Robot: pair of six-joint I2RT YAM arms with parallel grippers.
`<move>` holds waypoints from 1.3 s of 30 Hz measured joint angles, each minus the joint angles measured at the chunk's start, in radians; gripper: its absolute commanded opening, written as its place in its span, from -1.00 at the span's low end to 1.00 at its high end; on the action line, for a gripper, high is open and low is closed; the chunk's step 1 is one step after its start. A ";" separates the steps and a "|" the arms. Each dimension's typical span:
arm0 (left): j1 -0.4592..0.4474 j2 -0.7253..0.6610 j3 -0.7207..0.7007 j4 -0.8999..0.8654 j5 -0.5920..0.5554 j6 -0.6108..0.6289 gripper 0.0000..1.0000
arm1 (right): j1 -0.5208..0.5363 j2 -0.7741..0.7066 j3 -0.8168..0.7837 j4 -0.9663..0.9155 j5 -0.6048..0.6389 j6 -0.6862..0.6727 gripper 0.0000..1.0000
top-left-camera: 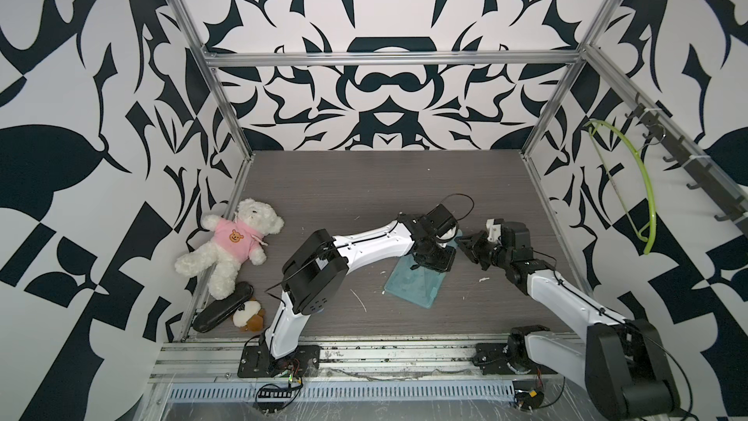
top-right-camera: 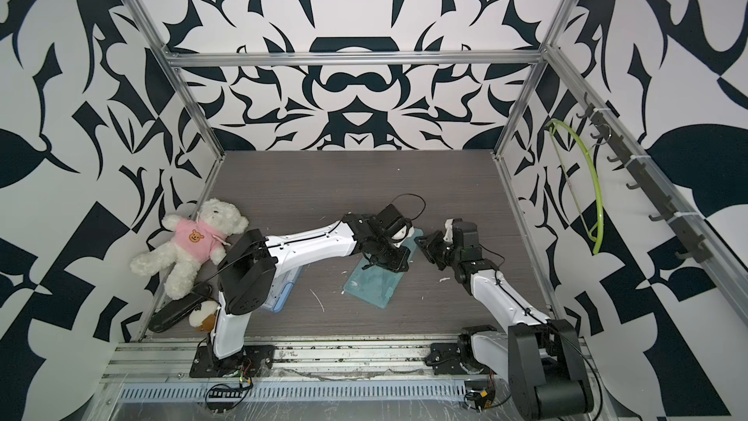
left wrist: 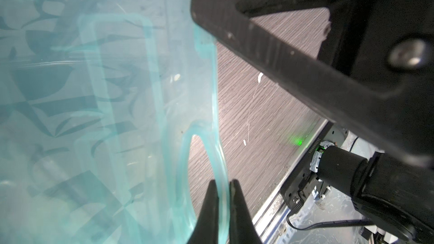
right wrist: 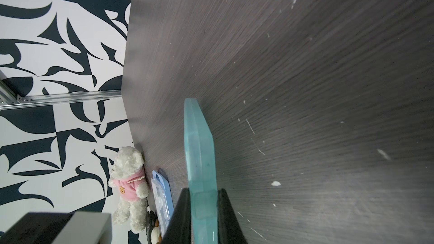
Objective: Open the ruler set and take out the ruler
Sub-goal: Open the ruler set box at the center of the board.
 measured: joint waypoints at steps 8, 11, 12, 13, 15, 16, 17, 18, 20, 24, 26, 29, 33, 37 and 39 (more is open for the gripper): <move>-0.006 0.000 0.013 0.039 -0.007 -0.013 -1.00 | -0.069 -0.037 0.034 -0.061 -0.054 0.002 -1.00; -0.006 0.004 0.026 0.032 -0.006 -0.019 -1.00 | -0.072 -0.052 0.034 -0.061 -0.056 0.010 -1.00; -0.006 0.006 0.032 0.030 -0.005 -0.022 -1.00 | -0.072 -0.060 0.034 -0.061 -0.056 0.013 -1.00; -0.006 0.011 0.042 0.026 -0.011 -0.025 -1.00 | -0.072 -0.071 0.034 -0.062 -0.056 0.021 -1.00; 0.002 0.035 0.051 -0.008 -0.042 -0.054 -1.00 | -0.081 -0.111 0.035 -0.041 -0.087 0.054 -1.00; 0.008 0.058 0.051 -0.025 -0.056 -0.066 -1.00 | -0.080 -0.137 0.039 -0.027 -0.106 0.066 -1.00; 0.013 0.086 0.051 -0.045 -0.073 -0.072 -1.00 | -0.080 -0.158 0.042 -0.012 -0.121 0.089 -1.00; 0.016 0.107 0.051 -0.061 -0.086 -0.075 -1.00 | -0.079 -0.172 0.047 0.000 -0.134 0.096 -1.00; 0.021 0.141 0.050 -0.091 -0.111 -0.081 -1.00 | -0.078 -0.196 0.052 0.022 -0.157 0.114 -1.00; 0.023 0.136 0.050 -0.103 -0.132 -0.095 -1.00 | -0.078 -0.225 0.052 0.021 -0.174 0.135 -1.00; 0.023 0.129 0.050 -0.105 -0.140 -0.098 -1.00 | -0.078 -0.234 0.052 0.015 -0.175 0.136 -1.00; 0.023 0.112 0.050 -0.110 -0.144 -0.101 -1.00 | -0.079 -0.237 0.052 0.000 -0.171 0.130 -1.00; 0.026 0.077 0.049 -0.115 -0.141 -0.114 -1.00 | -0.079 -0.238 0.054 -0.071 -0.145 0.074 -0.64; 0.042 0.053 0.049 -0.109 -0.104 -0.138 -1.00 | -0.079 -0.248 0.056 -0.185 -0.116 -0.008 -0.36; 0.053 0.051 0.049 -0.102 -0.077 -0.150 -1.00 | -0.079 -0.258 0.056 -0.230 -0.117 -0.040 -0.33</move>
